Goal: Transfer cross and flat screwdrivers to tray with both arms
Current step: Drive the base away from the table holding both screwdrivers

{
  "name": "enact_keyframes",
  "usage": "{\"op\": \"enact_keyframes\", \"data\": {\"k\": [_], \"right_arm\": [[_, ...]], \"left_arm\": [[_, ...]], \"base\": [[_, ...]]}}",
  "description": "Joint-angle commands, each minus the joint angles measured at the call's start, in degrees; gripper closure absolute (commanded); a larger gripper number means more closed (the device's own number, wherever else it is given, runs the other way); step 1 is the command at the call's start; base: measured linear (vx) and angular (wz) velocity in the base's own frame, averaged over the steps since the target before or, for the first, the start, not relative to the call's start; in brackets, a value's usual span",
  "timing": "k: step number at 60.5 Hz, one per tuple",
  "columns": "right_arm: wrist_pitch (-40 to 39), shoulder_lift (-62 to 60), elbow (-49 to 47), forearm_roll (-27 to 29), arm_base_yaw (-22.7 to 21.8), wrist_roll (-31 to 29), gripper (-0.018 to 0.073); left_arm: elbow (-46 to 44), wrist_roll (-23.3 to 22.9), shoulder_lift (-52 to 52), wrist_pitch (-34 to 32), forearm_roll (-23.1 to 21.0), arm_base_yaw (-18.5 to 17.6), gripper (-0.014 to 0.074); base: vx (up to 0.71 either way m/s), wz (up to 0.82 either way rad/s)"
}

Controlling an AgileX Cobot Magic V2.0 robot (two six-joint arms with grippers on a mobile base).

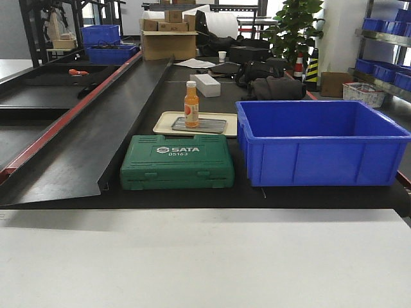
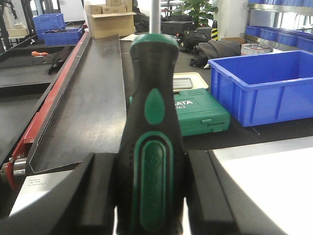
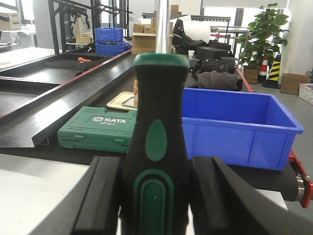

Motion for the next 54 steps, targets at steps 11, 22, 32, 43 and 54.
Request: {"op": "enact_keyframes", "data": {"k": [11,22,32,43,54], "right_arm": [[-5.48,0.73,-1.67,-0.06,-0.13,-0.44,0.0567],[-5.48,0.73,-1.67,-0.06,-0.13,-0.44,0.0567],[-5.48,0.73,-1.67,-0.06,-0.13,-0.44,0.0567],[-5.48,0.73,-1.67,-0.12,-0.13,-0.44,0.0567],[-5.48,0.73,-1.67,-0.12,-0.13,-0.44,0.0567]], "left_arm": [[-1.39,-0.03,0.14,-5.26,-0.75,-0.33,0.0594],[-1.39,-0.03,0.14,-5.26,-0.75,-0.33,0.0594],[-1.39,-0.03,0.14,-5.26,-0.75,-0.33,0.0594],[-1.39,-0.03,0.14,-5.26,-0.75,-0.24,0.0594],[-1.39,-0.03,0.14,-5.19,-0.75,-0.25,0.0594]], "base": [[-0.08,0.00],[-0.20,0.00],[-0.28,-0.02],[-0.30,-0.14],[-0.30,-0.35]]}}
